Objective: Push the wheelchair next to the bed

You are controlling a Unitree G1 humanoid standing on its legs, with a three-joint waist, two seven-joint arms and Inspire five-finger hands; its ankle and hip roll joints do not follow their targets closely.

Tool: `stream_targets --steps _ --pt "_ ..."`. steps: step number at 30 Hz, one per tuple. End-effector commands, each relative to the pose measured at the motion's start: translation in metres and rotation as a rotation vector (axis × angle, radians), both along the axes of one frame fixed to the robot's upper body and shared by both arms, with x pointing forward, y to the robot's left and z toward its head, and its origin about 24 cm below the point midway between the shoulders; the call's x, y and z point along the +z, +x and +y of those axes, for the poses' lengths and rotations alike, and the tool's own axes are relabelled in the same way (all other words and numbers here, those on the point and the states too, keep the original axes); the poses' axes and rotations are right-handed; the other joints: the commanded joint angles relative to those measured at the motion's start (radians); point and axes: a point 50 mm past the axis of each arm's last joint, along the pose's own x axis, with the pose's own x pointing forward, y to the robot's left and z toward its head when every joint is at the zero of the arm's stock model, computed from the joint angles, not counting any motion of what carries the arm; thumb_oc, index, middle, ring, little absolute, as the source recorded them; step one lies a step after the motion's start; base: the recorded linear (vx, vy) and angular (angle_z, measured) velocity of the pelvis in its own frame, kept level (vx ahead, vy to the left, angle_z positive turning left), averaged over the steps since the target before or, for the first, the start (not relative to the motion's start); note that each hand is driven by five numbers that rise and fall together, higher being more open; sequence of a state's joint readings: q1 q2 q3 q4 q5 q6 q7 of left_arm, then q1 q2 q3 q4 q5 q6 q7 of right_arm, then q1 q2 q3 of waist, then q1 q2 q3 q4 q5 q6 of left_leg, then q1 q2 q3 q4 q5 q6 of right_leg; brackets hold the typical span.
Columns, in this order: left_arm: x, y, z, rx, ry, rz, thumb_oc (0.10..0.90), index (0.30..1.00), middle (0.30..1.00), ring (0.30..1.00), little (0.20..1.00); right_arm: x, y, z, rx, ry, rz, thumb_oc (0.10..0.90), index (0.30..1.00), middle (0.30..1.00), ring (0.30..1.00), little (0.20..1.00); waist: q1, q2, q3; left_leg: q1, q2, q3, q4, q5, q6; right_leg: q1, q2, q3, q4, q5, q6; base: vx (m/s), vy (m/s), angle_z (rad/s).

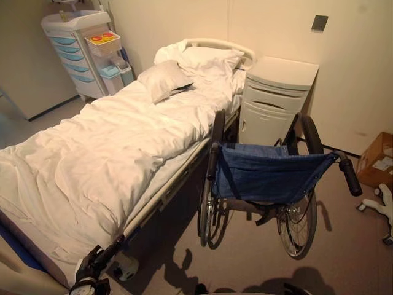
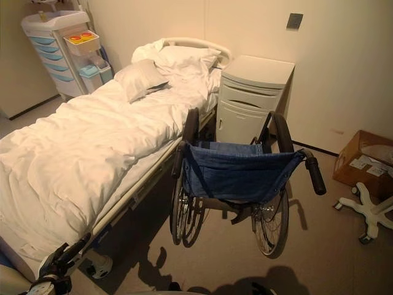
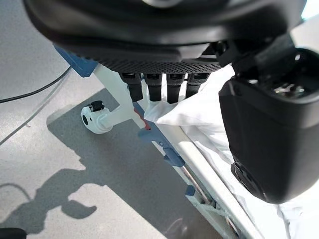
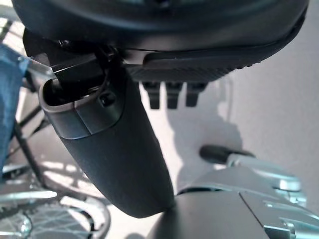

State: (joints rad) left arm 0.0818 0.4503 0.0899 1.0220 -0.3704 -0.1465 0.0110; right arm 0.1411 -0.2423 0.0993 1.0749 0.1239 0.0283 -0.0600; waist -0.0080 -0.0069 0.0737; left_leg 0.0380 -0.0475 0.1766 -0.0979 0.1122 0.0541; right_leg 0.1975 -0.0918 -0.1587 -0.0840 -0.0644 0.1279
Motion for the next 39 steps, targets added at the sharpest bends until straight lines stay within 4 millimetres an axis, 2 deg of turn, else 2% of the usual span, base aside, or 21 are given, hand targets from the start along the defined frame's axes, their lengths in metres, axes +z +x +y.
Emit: stream_targets --steps 1,5,8,12,15,18,21,22,23,24,25,26,27,29,31,32,35,37,39 --pt "-0.040 0.013 -0.115 -0.262 -0.329 0.078 0.800 0.900 0.900 0.900 0.900 0.006 0.039 0.009 0.103 0.008 -0.105 0.800 0.900 0.900 0.900 0.900 -0.022 0.000 0.038 0.109 0.007 -0.002 0.023 -0.183 -0.039 -0.097 0.057 -0.007 0.046 0.049 -0.034 -0.04 -0.027 -0.01" --pt "-0.039 0.018 -0.119 -0.329 -0.331 0.091 0.800 0.900 0.900 0.900 0.900 0.005 0.037 0.007 0.102 -0.005 -0.086 0.800 0.900 0.900 0.900 0.900 -0.019 -0.001 0.037 0.105 0.006 -0.007 0.020 -0.180 -0.040 -0.097 0.057 -0.012 0.042 0.052 -0.035 -0.01 -0.007 0.00" --pt "-0.041 0.016 -0.125 -0.443 -0.330 0.141 0.800 0.900 0.900 0.900 0.900 0.004 0.033 0.007 0.125 -0.020 -0.061 0.800 0.900 0.900 0.900 0.900 -0.029 0.003 0.033 0.104 0.007 -0.004 0.018 -0.180 -0.040 -0.103 0.060 -0.004 0.043 0.052 -0.034 0.00 0.000 0.00" --pt "-0.045 0.011 -0.129 -0.470 -0.357 0.191 0.800 0.900 0.900 0.900 0.900 0.003 0.033 0.007 0.164 -0.018 -0.046 0.800 0.900 0.900 0.900 0.900 -0.039 0.005 0.030 0.104 0.008 0.001 0.018 -0.181 -0.038 -0.108 0.064 0.008 0.045 0.052 -0.034 0.01 -0.003 -0.03" --pt "-0.046 0.009 -0.126 -0.382 -0.319 0.186 0.800 0.900 0.900 0.900 0.900 0.004 0.035 0.009 0.174 -0.009 -0.051 0.800 0.900 0.900 0.900 0.900 -0.039 0.005 0.030 0.104 0.007 0.001 0.020 -0.182 -0.036 -0.108 0.064 0.011 0.044 0.051 -0.034 0.01 -0.007 -0.05" --pt "-0.038 0.018 -0.105 -0.101 -0.165 0.082 0.800 0.900 0.900 0.900 0.900 0.004 0.036 0.012 0.172 0.001 -0.056 0.800 0.900 0.900 0.900 0.900 -0.032 0.001 0.033 0.104 0.004 -0.007 0.023 -0.182 -0.037 -0.102 0.061 0.007 0.042 0.051 -0.035 0.00 -0.004 -0.02" --pt "-0.008 0.043 -0.079 0.160 0.024 -0.180 0.800 0.900 0.900 0.900 0.900 0.004 0.036 0.012 0.136 0.003 -0.059 0.800 0.900 0.900 0.900 0.900 -0.007 -0.004 0.039 0.101 0.000 -0.024 0.024 -0.177 -0.042 -0.092 0.055 -0.012 0.034 0.054 -0.037 -0.01 -0.014 0.02" --pt "0.018 0.058 -0.065 0.277 0.132 -0.344 0.800 0.900 0.900 0.900 0.900 0.004 0.036 0.011 0.107 0.003 -0.059 0.800 0.900 0.900 0.900 0.900 0.012 -0.007 0.043 0.097 -0.002 -0.038 0.023 -0.174 -0.045 -0.087 0.052 -0.025 0.029 0.056 -0.040 -0.04 -0.039 0.08" --pt "0.026 0.061 -0.061 0.308 0.169 -0.396 0.800 0.900 0.900 0.900 0.900 0.004 0.036 0.011 0.101 0.004 -0.059 0.800 0.900 0.900 0.900 0.900 0.016 -0.008 0.044 0.097 -0.002 -0.042 0.023 -0.172 -0.046 -0.086 0.052 -0.028 0.027 0.057 -0.042 -0.04 -0.045 0.14" --pt "0.045 0.066 -0.051 0.385 0.246 -0.510 0.800 0.900 0.900 0.900 0.900 0.004 0.035 0.010 0.083 0.004 -0.060 0.800 0.900 0.900 0.900 0.900 0.028 -0.011 0.046 0.094 -0.003 -0.051 0.024 -0.170 -0.048 -0.083 0.051 -0.037 0.024 0.057 -0.045 -0.03 -0.053 0.21" --pt "0.074 0.068 -0.040 0.538 0.378 -0.675 0.800 0.900 0.900 0.900 0.900 0.003 0.035 0.009 0.065 0.005 -0.060 0.800 0.900 0.900 0.900 0.900 0.044 -0.017 0.049 0.091 -0.004 -0.065 0.023 -0.167 -0.050 -0.078 0.049 -0.048 0.022 0.058 -0.048 -0.03 -0.056 0.30" --pt "0.081 0.068 -0.036 0.584 0.408 -0.716 0.800 0.900 0.900 0.900 0.900 0.003 0.035 0.009 0.060 0.005 -0.060 0.800 0.900 0.900 0.900 0.900 0.048 -0.018 0.048 0.090 -0.005 -0.069 0.023 -0.166 -0.051 -0.077 0.049 -0.051 0.022 0.057 -0.049 -0.01 -0.064 0.39" --pt "0.101 0.066 -0.030 0.715 0.523 -0.820 0.800 0.900 0.900 0.900 0.900 0.003 0.034 0.008 0.051 0.009 -0.057 0.800 0.900 0.900 0.900 0.900 0.057 -0.024 0.047 0.091 -0.005 -0.082 0.021 -0.165 -0.055 -0.072 0.050 -0.059 0.023 0.053 -0.052 0.01 -0.042 0.33" --pt "0.113 0.064 -0.029 0.798 0.607 -0.876 0.800 0.900 0.900 0.900 0.900 0.003 0.034 0.008 0.057 0.009 -0.055 0.800 0.900 0.900 0.900 0.900 0.058 -0.027 0.046 0.093 -0.005 -0.090 0.020 -0.165 -0.056 -0.068 0.051 -0.063 0.023 0.050 -0.054 0.02 -0.032 0.16" --pt "0.147 0.065 -0.019 0.925 0.857 -0.997 0.800 0.900 0.900 0.900 0.900 0.003 0.032 0.007 0.090 0.003 -0.048 0.800 0.900 0.900 0.900 0.900 0.056 -0.030 0.035 0.100 -0.003 -0.102 0.017 -0.166 -0.062 -0.056 0.054 -0.064 0.023 0.039 -0.060 0.04 -0.014 0.04" --pt "0.149 0.065 -0.018 0.926 0.877 -1.003 0.800 0.900 0.900 0.900 0.900 0.003 0.032 0.007 0.091 0.003 -0.048 0.800 0.900 0.900 0.900 0.900 0.055 -0.030 0.034 0.101 -0.003 -0.102 0.017 -0.166 -0.063 -0.055 0.054 -0.064 0.022 0.039 -0.060 0.03 -0.001 0.04" --pt "0.189 0.074 -0.003 0.813 1.094 -1.116 0.800 0.900 0.900 0.900 0.900 0.005 0.030 0.003 0.119 -0.005 -0.044 0.800 0.900 0.900 0.900 0.900 0.044 -0.026 0.018 0.108 0.004 -0.098 0.014 -0.171 -0.066 -0.050 0.056 -0.062 0.023 0.029 -0.061 0.04 0.006 0.06" --pt "0.205 0.082 0.000 0.637 1.151 -1.142 0.800 0.900 0.900 0.900 0.900 0.005 0.027 0.001 0.132 -0.009 -0.045 0.800 0.900 0.900 0.900 0.900 0.039 -0.022 0.011 0.110 0.008 -0.093 0.013 -0.175 -0.069 -0.048 0.055 -0.062 0.023 0.025 -0.061 0.02 0.010 0.11" --pt "0.210 0.093 -0.005 0.417 1.143 -1.128 0.800 0.900 0.900 0.900 0.900 0.006 0.026 0.001 0.140 -0.009 -0.047 0.800 0.900 0.900 0.900 0.900 0.035 -0.018 0.008 0.113 0.011 -0.086 0.014 -0.179 -0.069 -0.046 0.055 -0.061 0.024 0.023 -0.060 0.01 0.009 0.07"
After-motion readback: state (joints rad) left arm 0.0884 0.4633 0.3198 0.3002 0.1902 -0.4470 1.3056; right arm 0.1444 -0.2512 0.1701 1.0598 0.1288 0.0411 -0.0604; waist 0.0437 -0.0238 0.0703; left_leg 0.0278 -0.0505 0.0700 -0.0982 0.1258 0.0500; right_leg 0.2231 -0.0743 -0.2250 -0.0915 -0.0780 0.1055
